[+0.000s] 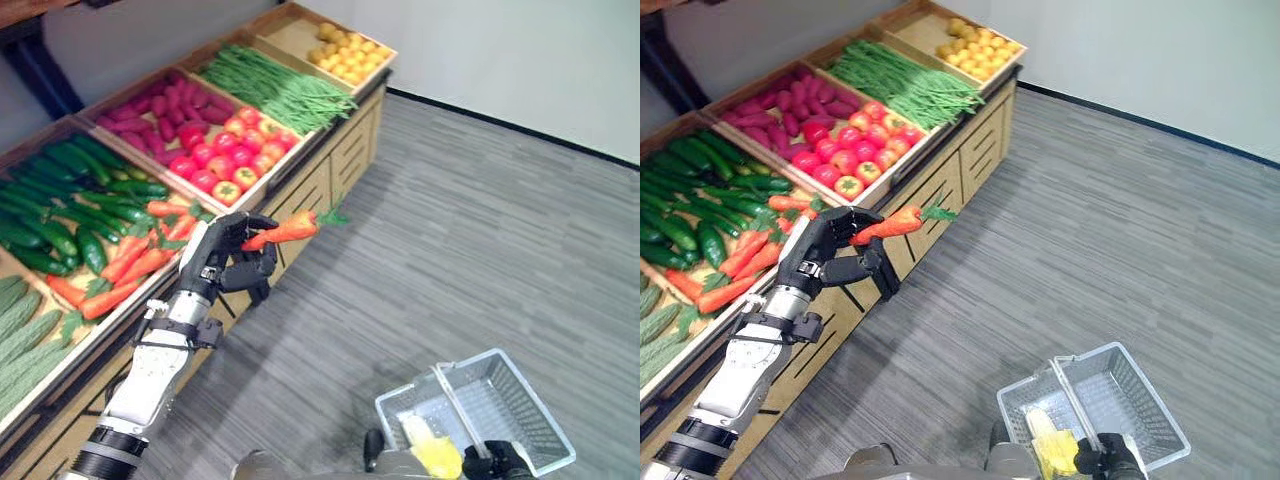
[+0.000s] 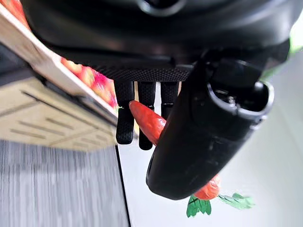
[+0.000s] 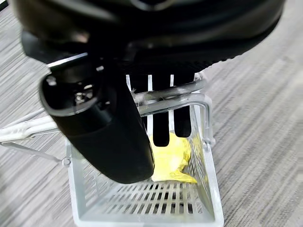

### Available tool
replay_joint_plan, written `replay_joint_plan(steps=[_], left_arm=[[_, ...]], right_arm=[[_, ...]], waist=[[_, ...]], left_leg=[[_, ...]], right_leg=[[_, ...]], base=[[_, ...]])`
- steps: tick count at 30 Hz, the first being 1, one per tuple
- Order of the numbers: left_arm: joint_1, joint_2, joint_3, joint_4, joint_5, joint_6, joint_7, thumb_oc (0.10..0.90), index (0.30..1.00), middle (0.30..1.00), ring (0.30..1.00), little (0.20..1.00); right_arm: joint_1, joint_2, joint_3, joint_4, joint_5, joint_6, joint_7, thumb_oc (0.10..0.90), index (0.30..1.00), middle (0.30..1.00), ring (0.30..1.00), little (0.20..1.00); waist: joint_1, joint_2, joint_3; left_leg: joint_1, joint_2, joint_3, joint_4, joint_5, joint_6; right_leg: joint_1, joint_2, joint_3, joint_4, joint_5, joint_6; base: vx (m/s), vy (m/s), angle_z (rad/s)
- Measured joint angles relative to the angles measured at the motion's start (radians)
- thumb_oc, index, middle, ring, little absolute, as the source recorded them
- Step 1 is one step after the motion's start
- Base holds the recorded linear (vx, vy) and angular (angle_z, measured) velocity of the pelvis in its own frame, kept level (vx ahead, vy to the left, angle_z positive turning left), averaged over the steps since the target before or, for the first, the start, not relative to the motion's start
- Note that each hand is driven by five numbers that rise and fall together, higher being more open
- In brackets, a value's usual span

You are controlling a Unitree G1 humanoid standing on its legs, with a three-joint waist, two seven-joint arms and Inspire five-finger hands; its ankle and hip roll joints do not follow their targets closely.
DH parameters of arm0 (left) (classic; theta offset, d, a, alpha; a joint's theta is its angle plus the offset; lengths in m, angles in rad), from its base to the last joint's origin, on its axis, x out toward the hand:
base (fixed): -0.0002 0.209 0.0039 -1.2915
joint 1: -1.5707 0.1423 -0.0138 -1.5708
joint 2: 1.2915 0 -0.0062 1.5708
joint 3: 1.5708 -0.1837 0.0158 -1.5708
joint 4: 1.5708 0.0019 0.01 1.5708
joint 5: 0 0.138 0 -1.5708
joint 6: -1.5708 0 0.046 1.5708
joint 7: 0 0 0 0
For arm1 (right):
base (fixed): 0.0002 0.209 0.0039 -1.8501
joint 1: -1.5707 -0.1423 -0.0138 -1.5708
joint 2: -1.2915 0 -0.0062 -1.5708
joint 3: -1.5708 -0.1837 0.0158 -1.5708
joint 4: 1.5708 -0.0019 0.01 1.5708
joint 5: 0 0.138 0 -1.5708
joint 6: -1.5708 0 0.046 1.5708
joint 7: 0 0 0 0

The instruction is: Get the vegetables into the basket

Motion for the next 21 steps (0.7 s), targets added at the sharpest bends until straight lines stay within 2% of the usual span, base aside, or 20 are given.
replay_joint_plan(steps=[2,3,4,5,6,7,8,9,10,11,12,13,14,15,16,17,21], left_arm=[[-0.014,-0.001,0.001,-0.002,0.001,-0.007,0.001,0.4,0.3,0.3,0.3,0.3],[-0.027,-0.001,0.001,-0.002,0.003,-0.008,0.002,0.4,0.3,0.3,0.3,0.3],[-0.028,0.0,0.001,-0.002,0.003,-0.009,0.006,0.4,0.3,0.3,0.3,0.3],[-0.03,0.009,0.001,-0.003,0.002,-0.009,0.014,0.4,0.3,0.3,0.3,0.3],[-0.042,0.015,0.002,-0.004,0.002,-0.009,0.016,0.4,0.3,0.3,0.3,0.3],[-0.054,0.035,-0.001,-0.009,-0.001,-0.009,0.017,0.4,0.3,0.3,0.3,0.3],[-0.058,0.07,-0.001,-0.014,-0.001,-0.01,0.018,0.4,0.3,0.3,0.3,0.3],[-0.056,0.081,-0.001,-0.015,-0.001,-0.01,0.018,0.4,0.3,0.3,0.3,0.3],[-0.058,0.083,0.0,-0.018,-0.001,-0.011,0.018,0.4,0.3,0.3,0.3,0.3],[-0.064,0.084,0.0,-0.011,-0.001,-0.011,0.018,0.4,0.3,0.3,0.3,0.3],[-0.057,0.08,0.0,-0.009,-0.001,-0.011,0.018,0.4,0.3,0.3,0.3,0.3],[-0.056,0.083,0.0,-0.008,-0.001,-0.011,0.016,0.4,0.3,0.3,0.3,0.3],[-0.056,0.087,0.005,-0.009,-0.001,-0.012,0.017,0.4,0.3,0.3,0.3,0.3],[-0.056,0.093,0.006,-0.008,-0.001,-0.012,0.017,0.4,0.3,0.3,0.3,0.3],[-0.053,0.096,0.01,-0.009,-0.001,-0.012,0.014,0.4,0.3,0.3,0.3,0.3],[-0.051,0.101,0.011,-0.009,0.0,-0.012,0.011,0.4,0.3,0.3,0.3,0.3],[-0.05,0.118,0.012,-0.014,0.0,-0.012,-0.004,0.4,0.3,0.3,0.3,0.3]], right_arm=[[-0.012,-0.023,0.001,-0.006,0.0,0.003,-0.002,0.4,0.3,0.3,0.3,0.3],[-0.028,-0.025,0.003,-0.006,0.001,0.003,-0.002,0.4,0.3,0.3,0.3,0.3],[-0.038,-0.027,0.004,-0.005,0.002,0.003,-0.003,0.4,0.3,0.3,0.3,0.3],[-0.049,-0.028,0.015,-0.019,0.009,-0.001,-0.003,0.4,0.3,0.3,0.3,0.3],[-0.021,-0.013,0.03,-0.051,0.01,-0.015,-0.003,0.4,0.3,0.3,0.3,0.3],[-0.001,0.017,0.013,-0.055,0.01,-0.013,-0.002,0.4,0.3,0.3,0.3,0.3],[0.011,0.042,0.009,-0.053,0.01,-0.016,0.0,0.4,0.3,0.3,0.3,0.3],[0.013,0.048,0.008,-0.051,0.01,-0.01,0.001,0.4,0.3,0.3,0.3,0.3],[0.014,0.054,0.013,-0.048,0.01,-0.007,0.003,0.4,0.3,0.3,0.3,0.3],[0.015,0.075,0.022,-0.045,0.01,-0.005,0.007,0.4,0.3,0.3,0.3,0.3],[0.024,0.08,0.024,-0.04,0.01,-0.001,0.011,0.4,0.3,0.3,0.3,0.3],[0.025,0.081,0.027,-0.044,0.01,-0.002,0.008,0.4,0.3,0.3,0.3,0.3],[0.008,0.081,0.028,-0.046,0.009,-0.002,0.007,0.4,0.3,0.3,0.3,0.3],[0.006,0.081,0.033,-0.044,0.008,-0.001,0.011,0.4,0.3,0.3,0.3,0.3],[-0.001,0.08,0.032,-0.042,0.006,0.0,0.012,0.4,0.3,0.3,0.3,0.3],[-0.002,0.076,0.032,-0.039,0.005,-0.001,0.011,0.4,0.3,0.3,0.3,0.3],[-0.031,0.047,0.03,0.01,0.001,0.002,0.006,0.4,0.3,0.3,0.3,0.3]], waist=[[0.009,0.026,0.017],[0.007,0.027,0.025],[0.012,0.028,0.033],[0.025,0.035,0.053],[0.004,0.023,0.074],[-0.011,-0.02,0.082],[-0.015,-0.059,0.086],[-0.017,-0.064,0.082],[-0.019,-0.045,0.081],[-0.023,-0.054,0.077],[-0.023,-0.052,0.077],[-0.027,-0.049,0.075],[-0.017,-0.042,0.074],[-0.01,-0.042,0.074],[0.006,-0.041,0.073],[0.008,-0.042,0.073],[0.019,-0.037,0.071]], left_leg=[[-0.022,-0.014,-0.043,-0.069,0.006,0.008],[-0.053,-0.064,-0.116,-0.077,0.004,0.013],[-0.06,-0.103,-0.163,-0.068,-0.012,0.034],[-0.059,-0.145,-0.174,-0.022,-0.02,0.088],[-0.065,-0.153,-0.11,-0.016,0.009,0.135],[-0.045,-0.176,-0.067,-0.019,0.012,0.158],[-0.042,-0.203,-0.022,-0.006,0.013,0.169],[-0.042,-0.209,0.004,-0.008,0.0,0.182],[-0.047,-0.197,0.048,-0.021,0.0,0.197],[-0.044,-0.209,0.071,-0.012,0.005,0.205],[-0.021,-0.213,0.106,-0.028,0.001,0.211],[-0.02,-0.214,0.112,-0.024,-0.004,0.214],[-0.009,-0.198,0.148,-0.041,-0.005,0.213],[0.005,-0.194,0.162,-0.054,-0.003,0.213],[0.025,-0.184,0.177,-0.067,-0.004,0.211],[0.044,-0.182,0.177,-0.078,-0.005,0.209],[0.073,-0.178,0.168,-0.101,-0.001,0.186]], right_leg=[[-0.009,0.023,0.045,-0.018,0.01,0.009],[-0.026,0.024,0.079,-0.016,0.01,0.009],[-0.038,0.027,0.121,-0.012,0.01,0.01],[-0.047,0.02,0.183,-0.019,0.011,0.02],[-0.032,0.001,0.173,-0.039,0.003,0.052],[-0.05,-0.023,0.179,-0.01,0.018,0.018],[-0.069,-0.058,0.21,0.006,0.025,0.092],[-0.077,-0.07,0.225,-0.004,0.004,0.074],[-0.104,-0.06,0.197,0.028,0.009,0.08],[-0.084,-0.071,0.155,0.037,0.053,0.097],[-0.083,-0.073,0.149,0.033,0.074,0.117],[-0.083,-0.072,0.146,0.024,0.101,0.131],[-0.09,-0.071,0.133,0.016,0.122,0.136],[-0.085,-0.067,0.096,0.014,0.123,0.135],[-0.062,-0.068,0.002,0.003,0.121,0.135],[-0.016,-0.068,-0.031,-0.033,0.122,0.134],[0.031,-0.061,-0.02,-0.08,0.108,0.131]], base=[[0.12,0.085,-0.93],[0.11,0.162,-1.27],[0.12,0.252,-1.76],[0.14,0.51,-1.61],[0.14,0.535,-1.33],[0.1,0.434,-0.61],[0.02,0.234,-0.61],[0.02,0.146,-1.03],[0.0,0.228,-0.99],[-0.03,0.119,-1.03],[-0.02,0.123,-0.62],[0.0,0.045,-0.72],[0.02,-0.005,-0.58],[0.02,-0.008,-0.7],[0.04,-0.025,-0.44],[0.03,-0.008,-0.2],[0.02,-0.046,0.05]])
